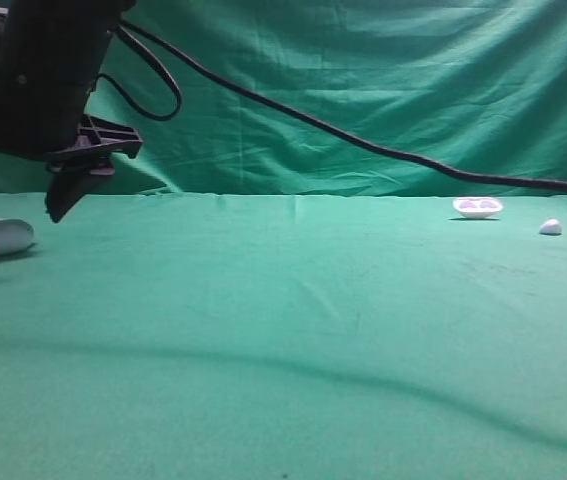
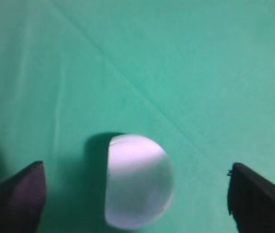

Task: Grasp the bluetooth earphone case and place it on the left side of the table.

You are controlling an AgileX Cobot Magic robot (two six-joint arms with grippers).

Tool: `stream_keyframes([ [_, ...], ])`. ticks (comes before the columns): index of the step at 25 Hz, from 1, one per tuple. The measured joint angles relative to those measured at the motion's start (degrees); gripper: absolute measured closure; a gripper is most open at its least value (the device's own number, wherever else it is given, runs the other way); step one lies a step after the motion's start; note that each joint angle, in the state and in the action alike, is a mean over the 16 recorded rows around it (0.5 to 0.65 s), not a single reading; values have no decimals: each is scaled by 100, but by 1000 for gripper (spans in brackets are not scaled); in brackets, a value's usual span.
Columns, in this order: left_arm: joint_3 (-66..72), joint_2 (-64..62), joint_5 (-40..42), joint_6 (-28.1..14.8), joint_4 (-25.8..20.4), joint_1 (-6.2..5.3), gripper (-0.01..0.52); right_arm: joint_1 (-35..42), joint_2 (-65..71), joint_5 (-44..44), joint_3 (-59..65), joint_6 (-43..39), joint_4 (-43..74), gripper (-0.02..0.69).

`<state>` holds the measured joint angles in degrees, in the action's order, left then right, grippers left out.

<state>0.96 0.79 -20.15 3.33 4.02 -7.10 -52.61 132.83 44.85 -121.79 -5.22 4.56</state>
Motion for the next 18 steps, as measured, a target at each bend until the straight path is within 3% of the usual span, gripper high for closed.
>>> stream_keyframes([
  [11, 0, 0, 0, 0, 0, 0, 514, 285, -1941, 2210, 151, -174, 206, 612],
  [14, 0, 0, 0, 0, 0, 0, 514, 448, -2529, 2541, 422, -180, 248, 656],
  [18, 0, 0, 0, 0, 0, 0, 514, 706, -3361, 2699, 1062, -181, 262, 665],
])
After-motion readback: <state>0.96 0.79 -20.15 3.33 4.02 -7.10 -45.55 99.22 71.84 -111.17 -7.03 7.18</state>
